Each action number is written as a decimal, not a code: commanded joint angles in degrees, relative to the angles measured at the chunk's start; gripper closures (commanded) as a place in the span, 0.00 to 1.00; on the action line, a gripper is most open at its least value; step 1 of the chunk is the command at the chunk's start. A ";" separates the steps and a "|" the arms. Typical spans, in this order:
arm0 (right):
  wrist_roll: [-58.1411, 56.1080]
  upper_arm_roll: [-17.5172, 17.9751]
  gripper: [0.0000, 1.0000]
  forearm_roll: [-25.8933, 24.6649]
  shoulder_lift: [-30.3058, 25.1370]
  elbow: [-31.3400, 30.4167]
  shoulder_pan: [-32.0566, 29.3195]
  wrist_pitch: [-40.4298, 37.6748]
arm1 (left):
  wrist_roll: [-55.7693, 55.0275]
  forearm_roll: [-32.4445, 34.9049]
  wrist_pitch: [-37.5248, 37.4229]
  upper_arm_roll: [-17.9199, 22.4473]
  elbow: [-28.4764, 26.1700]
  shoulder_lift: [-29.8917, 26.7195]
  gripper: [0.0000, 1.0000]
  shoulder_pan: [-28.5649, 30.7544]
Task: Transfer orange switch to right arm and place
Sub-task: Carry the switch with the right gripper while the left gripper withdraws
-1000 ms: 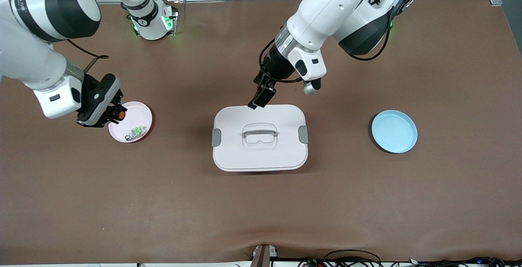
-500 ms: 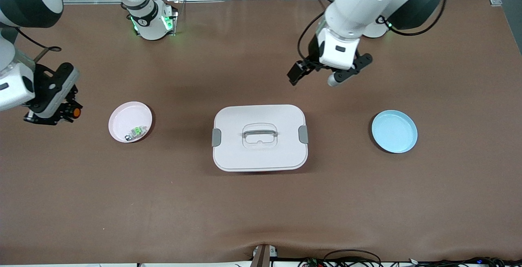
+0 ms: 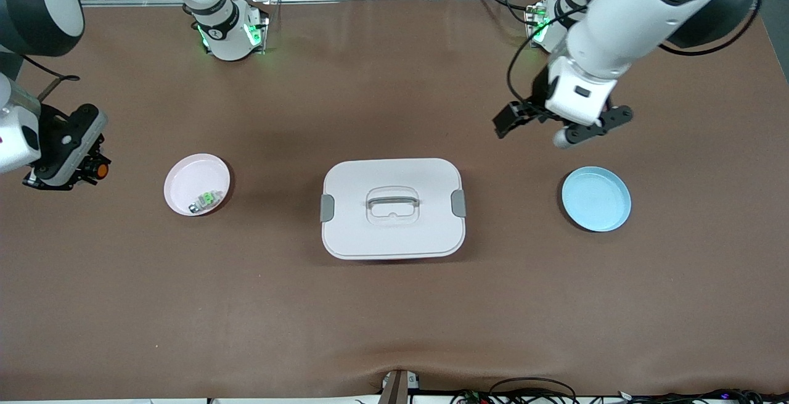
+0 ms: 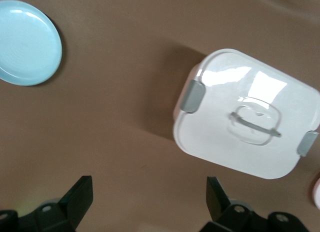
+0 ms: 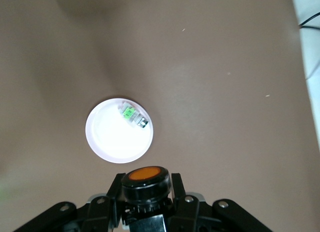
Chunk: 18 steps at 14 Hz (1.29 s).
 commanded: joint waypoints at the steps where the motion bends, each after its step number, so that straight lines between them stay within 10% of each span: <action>1: -1.89 0.96 1.00 -1.11 -0.18 -4.19 -1.23 1.95 | 8.25 0.68 -2.84 -0.42 -1.55 -2.45 0.00 4.92; 18: -22.20 0.96 1.00 8.03 -7.12 -41.63 -10.63 34.81 | 36.49 2.79 1.73 -0.33 -17.46 -12.39 0.00 20.85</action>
